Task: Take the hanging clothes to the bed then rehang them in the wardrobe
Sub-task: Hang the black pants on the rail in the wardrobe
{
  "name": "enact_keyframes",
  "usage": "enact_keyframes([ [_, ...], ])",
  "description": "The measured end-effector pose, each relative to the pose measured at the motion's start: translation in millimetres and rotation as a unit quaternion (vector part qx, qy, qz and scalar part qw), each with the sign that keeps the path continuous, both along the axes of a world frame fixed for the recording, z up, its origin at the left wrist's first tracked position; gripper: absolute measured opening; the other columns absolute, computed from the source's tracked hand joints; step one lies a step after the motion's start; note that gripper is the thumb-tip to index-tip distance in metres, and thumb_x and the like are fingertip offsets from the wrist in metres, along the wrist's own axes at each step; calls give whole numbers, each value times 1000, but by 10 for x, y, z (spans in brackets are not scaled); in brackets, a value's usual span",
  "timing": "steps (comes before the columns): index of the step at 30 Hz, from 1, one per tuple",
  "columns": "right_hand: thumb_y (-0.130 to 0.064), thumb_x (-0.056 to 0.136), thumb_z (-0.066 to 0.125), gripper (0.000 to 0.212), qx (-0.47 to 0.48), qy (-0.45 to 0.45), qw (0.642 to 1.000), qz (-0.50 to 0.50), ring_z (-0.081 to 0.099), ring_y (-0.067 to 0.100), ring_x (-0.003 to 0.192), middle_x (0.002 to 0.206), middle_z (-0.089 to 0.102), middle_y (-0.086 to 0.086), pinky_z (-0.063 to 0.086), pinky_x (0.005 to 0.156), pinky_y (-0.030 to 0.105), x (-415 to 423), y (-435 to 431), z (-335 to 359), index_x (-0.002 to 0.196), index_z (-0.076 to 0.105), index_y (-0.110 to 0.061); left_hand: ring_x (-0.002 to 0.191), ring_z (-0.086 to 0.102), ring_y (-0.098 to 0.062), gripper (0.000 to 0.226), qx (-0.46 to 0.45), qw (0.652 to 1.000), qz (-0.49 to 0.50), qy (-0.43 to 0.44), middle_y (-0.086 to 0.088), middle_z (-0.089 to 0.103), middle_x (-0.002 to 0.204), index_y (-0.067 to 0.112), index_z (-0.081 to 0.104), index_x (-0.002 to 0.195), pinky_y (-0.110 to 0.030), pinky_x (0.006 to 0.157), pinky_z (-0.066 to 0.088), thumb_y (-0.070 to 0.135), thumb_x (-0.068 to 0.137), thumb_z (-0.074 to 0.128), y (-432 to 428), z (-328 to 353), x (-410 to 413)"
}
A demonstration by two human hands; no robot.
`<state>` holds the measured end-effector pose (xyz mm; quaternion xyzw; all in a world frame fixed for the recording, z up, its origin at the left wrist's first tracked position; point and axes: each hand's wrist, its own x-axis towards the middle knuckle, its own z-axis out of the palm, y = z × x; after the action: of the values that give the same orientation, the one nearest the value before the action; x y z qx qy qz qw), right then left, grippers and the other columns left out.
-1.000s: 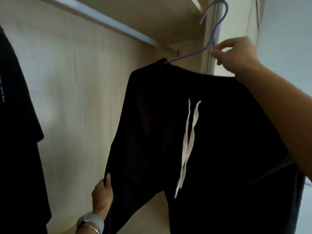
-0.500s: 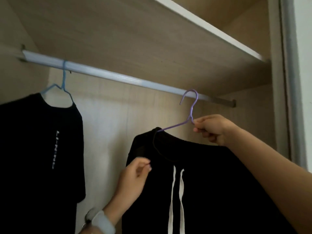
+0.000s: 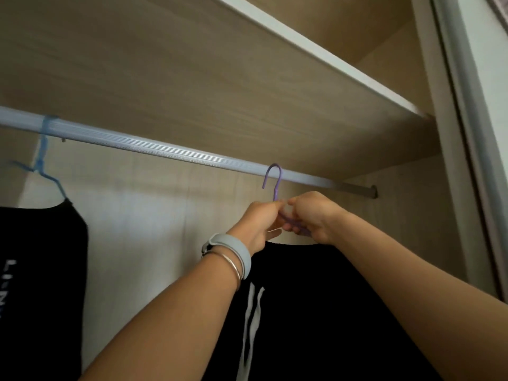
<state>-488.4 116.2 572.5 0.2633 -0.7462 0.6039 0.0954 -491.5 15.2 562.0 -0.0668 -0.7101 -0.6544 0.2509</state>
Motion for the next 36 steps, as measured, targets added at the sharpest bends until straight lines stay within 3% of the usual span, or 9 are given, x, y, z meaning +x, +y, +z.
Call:
enact_keyframes([
  [4, 3, 87, 44, 29, 78, 133, 987, -49, 58, 28, 90, 105, 57, 16, 44, 88, 32, -184, 271, 192, 115, 55, 1, 61, 56, -8, 10, 18, 999, 39, 25, 0, 58, 67, 12, 57, 89, -23, 60, 37, 5, 85, 51, 142, 112, -304],
  [7, -22, 93, 47, 30, 236, 281, 914, -176, 56, 28, 111, 118, 60, 12, 40, 86, 25, -189, 693, 275, 117, 58, -8, 56, 55, -6, 11, 75, 994, 53, 54, 1, 55, 67, 12, 54, 92, -22, 55, 34, 3, 85, 53, 188, 260, -535],
  [11, -41, 97, 34, 49, 343, 289, 878, -165, 59, 29, 105, 111, 65, 14, 39, 77, 28, -189, 1119, 160, 107, 62, -3, 38, 55, 2, 24, 98, 992, 22, 80, 8, 58, 43, 18, 50, 67, -19, 54, 36, 6, 88, 51, 332, 498, -788],
  [17, -38, 95, 43, 42, 340, 298, 874, -181, 50, 16, 59, 63, 51, 4, 33, 52, 24, -434, 1278, 151, 75, 59, -5, 24, 49, 5, 30, 97, 992, 26, 76, 9, 49, 25, 18, 46, 64, -20, 57, 36, 5, 91, 44, 414, 627, -1119],
  [22, -38, 92, 47, 29, 298, 325, 867, -231, 60, 33, 96, 88, 62, 9, 43, 73, 33, -747, 1130, -62, 76, 55, -15, 58, 57, -5, 31, 54, 998, 35, 25, 3, 57, 69, 13, 50, 65, -22, 59, 38, 7, 94, 38, 211, 460, -1277],
  [28, -39, 93, 43, 31, 295, 332, 854, -271, 62, 29, 88, 91, 66, 8, 52, 75, 42, -864, 1188, -258, 91, 61, -14, 67, 57, -8, 26, 15, 1000, 24, -5, 2, 55, 77, 11, 50, 78, -24, 61, 42, 11, 97, 31, 308, 335, -1408],
  [30, -40, 94, 41, 31, 294, 335, 850, -282, 62, 27, 88, 91, 66, 6, 53, 76, 44, -920, 1208, -325, 94, 62, -16, 80, 63, -15, 24, 25, 999, 20, 15, -1, 59, 86, 5, 54, 103, -27, 72, 47, 9, 97, 32, 346, 289, -1418],
  [32, -41, 94, 43, 30, 266, 321, 863, -283, 63, 24, 87, 90, 67, 3, 54, 75, 44, -987, 1234, -424, 97, 63, -19, 97, 61, -20, 31, 4, 999, 29, 27, -5, 58, 101, 3, 50, 122, -29, 84, 45, 9, 96, 35, 340, 198, -1397],
  [36, -37, 90, 53, 31, 83, 270, 931, -230, 63, 14, 97, 100, 66, -7, 55, 83, 33, -1046, 1276, -784, 114, 60, -19, 105, 60, -21, 24, -89, 985, 107, 106, -11, 64, 117, 12, 61, 112, -29, 90, 46, 13, 92, 47, 314, -211, -1386],
])
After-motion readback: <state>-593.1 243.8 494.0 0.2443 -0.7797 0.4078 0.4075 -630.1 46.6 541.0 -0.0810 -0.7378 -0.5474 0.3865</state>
